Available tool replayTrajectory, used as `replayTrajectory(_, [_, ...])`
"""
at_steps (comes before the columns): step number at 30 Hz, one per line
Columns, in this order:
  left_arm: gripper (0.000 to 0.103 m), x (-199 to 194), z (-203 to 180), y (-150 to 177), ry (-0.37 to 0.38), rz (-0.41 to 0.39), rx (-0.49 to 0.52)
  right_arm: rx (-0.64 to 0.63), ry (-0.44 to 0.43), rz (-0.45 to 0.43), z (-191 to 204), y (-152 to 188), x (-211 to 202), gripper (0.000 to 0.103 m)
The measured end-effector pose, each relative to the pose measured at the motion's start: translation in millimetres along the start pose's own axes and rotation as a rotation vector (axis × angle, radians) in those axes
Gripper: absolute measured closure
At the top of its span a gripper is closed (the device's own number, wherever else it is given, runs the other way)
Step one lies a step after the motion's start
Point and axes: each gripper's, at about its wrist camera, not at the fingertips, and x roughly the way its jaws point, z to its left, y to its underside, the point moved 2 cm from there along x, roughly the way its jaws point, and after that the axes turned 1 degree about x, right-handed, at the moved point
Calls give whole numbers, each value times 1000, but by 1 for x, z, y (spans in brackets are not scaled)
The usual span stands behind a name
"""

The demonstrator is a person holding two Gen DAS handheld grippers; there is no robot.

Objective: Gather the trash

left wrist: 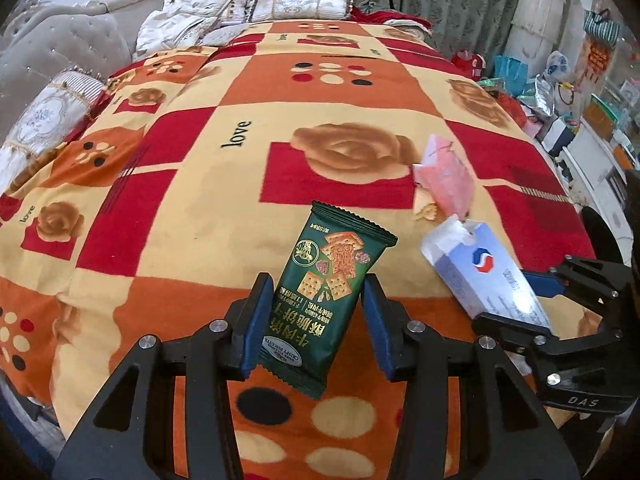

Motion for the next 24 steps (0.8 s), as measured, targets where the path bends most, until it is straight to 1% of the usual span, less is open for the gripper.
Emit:
replayTrajectory(4, [60, 0, -8, 1, 10, 6, 5, 41, 18, -19, -16, 10, -18, 56])
replayTrajectory(12, [60, -4, -22, 0, 27, 3, 16, 124, 43, -40, -47, 21, -39, 56])
replayTrajectory(24, [60, -9, -45, -5, 56, -10, 40, 157, 57, -61, -59, 25, -50, 56])
